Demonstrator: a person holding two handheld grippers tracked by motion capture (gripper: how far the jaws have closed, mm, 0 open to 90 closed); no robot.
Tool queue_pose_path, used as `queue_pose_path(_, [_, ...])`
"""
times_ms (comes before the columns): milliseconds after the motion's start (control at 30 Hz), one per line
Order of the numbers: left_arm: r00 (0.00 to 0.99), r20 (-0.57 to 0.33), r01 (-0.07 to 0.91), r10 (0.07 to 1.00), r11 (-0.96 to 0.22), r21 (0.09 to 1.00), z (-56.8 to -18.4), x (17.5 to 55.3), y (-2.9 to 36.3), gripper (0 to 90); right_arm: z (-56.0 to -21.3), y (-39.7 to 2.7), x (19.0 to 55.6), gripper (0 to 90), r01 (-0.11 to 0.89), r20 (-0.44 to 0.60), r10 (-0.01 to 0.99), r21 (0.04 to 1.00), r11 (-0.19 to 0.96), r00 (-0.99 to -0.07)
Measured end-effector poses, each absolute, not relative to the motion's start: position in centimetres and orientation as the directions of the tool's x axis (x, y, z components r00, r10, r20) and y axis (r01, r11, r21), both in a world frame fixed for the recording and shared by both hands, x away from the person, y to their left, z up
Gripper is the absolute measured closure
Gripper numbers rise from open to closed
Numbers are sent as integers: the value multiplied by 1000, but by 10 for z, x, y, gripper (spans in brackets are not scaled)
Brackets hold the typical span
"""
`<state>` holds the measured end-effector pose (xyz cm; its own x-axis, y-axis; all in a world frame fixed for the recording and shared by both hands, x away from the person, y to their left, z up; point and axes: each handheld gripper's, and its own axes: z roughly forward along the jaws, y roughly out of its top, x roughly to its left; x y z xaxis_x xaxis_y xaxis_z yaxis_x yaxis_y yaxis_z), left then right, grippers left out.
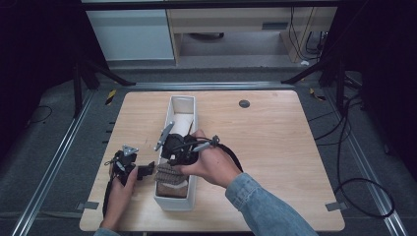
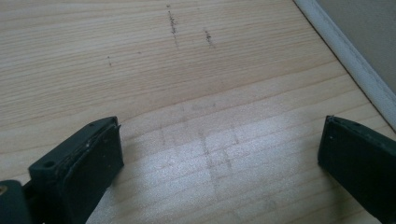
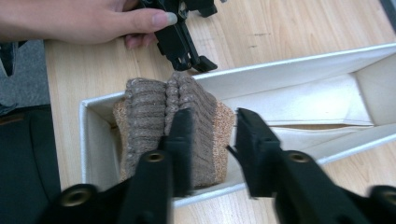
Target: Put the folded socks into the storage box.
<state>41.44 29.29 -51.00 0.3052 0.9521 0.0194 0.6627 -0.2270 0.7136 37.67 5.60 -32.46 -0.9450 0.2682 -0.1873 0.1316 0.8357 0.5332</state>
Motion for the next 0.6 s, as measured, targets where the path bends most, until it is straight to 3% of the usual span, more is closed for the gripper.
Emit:
queue_pose_path(200, [305,19,663,952,-227,714,-510,414,293,0,-329,60,382,850,131,-168,253,525,841,-953])
queue_pose_path(600, [305,19,663,952,-227,714,-510,414,293,0,-333,65,381,896,122,-148,232,524,843,-961])
